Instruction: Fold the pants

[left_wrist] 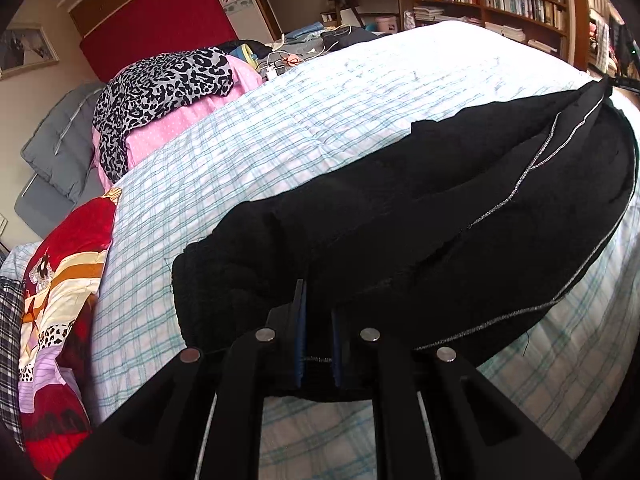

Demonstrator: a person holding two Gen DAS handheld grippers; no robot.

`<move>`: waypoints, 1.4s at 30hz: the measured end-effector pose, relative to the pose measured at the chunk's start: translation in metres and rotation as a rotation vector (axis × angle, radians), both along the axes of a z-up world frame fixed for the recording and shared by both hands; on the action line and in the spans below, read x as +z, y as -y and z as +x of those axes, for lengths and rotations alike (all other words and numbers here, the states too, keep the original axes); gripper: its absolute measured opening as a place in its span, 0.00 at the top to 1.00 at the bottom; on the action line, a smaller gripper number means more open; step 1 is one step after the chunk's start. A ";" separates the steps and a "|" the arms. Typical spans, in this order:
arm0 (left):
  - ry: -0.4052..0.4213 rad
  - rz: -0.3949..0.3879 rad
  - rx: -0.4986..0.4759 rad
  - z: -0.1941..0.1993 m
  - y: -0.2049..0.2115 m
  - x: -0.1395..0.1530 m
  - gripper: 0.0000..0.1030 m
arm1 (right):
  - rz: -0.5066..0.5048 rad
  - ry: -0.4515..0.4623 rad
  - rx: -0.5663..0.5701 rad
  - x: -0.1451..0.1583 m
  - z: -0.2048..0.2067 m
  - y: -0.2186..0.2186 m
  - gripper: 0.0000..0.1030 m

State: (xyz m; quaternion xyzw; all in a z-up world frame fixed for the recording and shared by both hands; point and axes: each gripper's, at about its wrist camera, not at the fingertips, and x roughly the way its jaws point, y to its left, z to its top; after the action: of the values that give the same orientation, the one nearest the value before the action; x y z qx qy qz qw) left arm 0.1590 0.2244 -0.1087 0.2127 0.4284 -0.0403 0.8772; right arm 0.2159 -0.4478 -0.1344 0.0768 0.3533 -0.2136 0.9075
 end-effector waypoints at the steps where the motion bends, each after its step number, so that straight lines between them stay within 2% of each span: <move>1: -0.005 0.021 -0.007 -0.003 0.002 -0.005 0.91 | -0.011 -0.017 -0.028 -0.004 -0.008 0.003 0.87; 4: -0.032 0.068 -0.023 -0.013 0.007 -0.022 0.91 | 0.041 -0.027 -0.098 -0.012 -0.035 0.020 0.87; 8: -0.045 0.040 -0.003 -0.022 0.004 -0.032 0.90 | 0.124 -0.008 -0.130 -0.009 -0.059 0.032 0.87; 11: -0.041 0.015 0.011 -0.025 0.002 -0.032 0.90 | 0.301 0.035 -0.087 -0.002 -0.058 0.032 0.85; 12: -0.039 0.016 0.011 -0.026 0.002 -0.031 0.90 | 0.370 0.056 -0.071 -0.001 -0.055 0.032 0.83; 14: -0.035 0.012 0.011 -0.027 0.002 -0.030 0.90 | 0.511 0.081 -0.046 -0.002 -0.041 0.033 0.57; 16: -0.029 0.004 0.016 -0.029 0.002 -0.028 0.90 | 0.614 0.090 -0.042 -0.005 -0.023 0.031 0.50; 18: -0.020 0.001 0.018 -0.032 0.003 -0.026 0.90 | 0.659 0.070 -0.041 -0.012 -0.005 0.030 0.50; 21: -0.008 -0.004 0.020 -0.035 0.004 -0.025 0.90 | 0.649 -0.019 -0.096 -0.027 0.020 0.030 0.52; 22: -0.006 -0.005 0.021 -0.036 0.004 -0.025 0.90 | 0.628 -0.022 -0.105 -0.029 0.025 0.029 0.72; 23: -0.004 -0.008 0.022 -0.036 0.004 -0.025 0.90 | 0.598 -0.033 -0.114 -0.027 0.029 0.027 0.84; 24: -0.003 -0.011 0.025 -0.037 0.004 -0.025 0.90 | 0.582 -0.022 -0.110 -0.022 0.030 0.027 0.85; 26: 0.001 -0.013 0.026 -0.037 0.004 -0.024 0.90 | 0.529 0.059 -0.075 0.004 0.023 0.023 0.89; 28: 0.005 -0.015 0.027 -0.038 0.004 -0.023 0.90 | 0.454 0.123 -0.048 0.029 0.009 0.019 0.89; 30: 0.007 -0.017 0.024 -0.038 0.004 -0.023 0.90 | 0.421 0.154 -0.041 0.039 -0.007 0.020 0.89; 32: 0.005 -0.022 0.027 -0.039 0.003 -0.024 0.90 | 0.409 0.119 -0.057 0.029 -0.020 0.025 0.89; 35: 0.002 -0.043 0.034 -0.041 -0.003 -0.027 0.90 | 0.426 0.029 -0.102 -0.006 -0.039 0.035 0.87; 36: 0.000 -0.052 0.036 -0.042 -0.005 -0.027 0.90 | 0.425 0.011 -0.124 -0.016 -0.044 0.037 0.83; 37: -0.001 -0.059 0.033 -0.043 -0.006 -0.027 0.90 | 0.394 -0.001 -0.146 -0.022 -0.049 0.038 0.71; 39: -0.001 -0.047 0.022 -0.046 -0.006 -0.029 0.90 | 0.342 -0.005 -0.173 -0.030 -0.058 0.036 0.53; 42: -0.025 0.008 0.003 -0.048 -0.001 -0.036 0.87 | 0.232 -0.024 -0.162 -0.023 -0.061 0.025 0.51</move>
State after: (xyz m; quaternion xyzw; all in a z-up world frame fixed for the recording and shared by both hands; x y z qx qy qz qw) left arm 0.1107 0.2250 -0.1444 0.2150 0.4397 -0.0401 0.8711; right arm 0.1549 -0.4732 -0.1574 0.2070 0.3793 -0.2448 0.8680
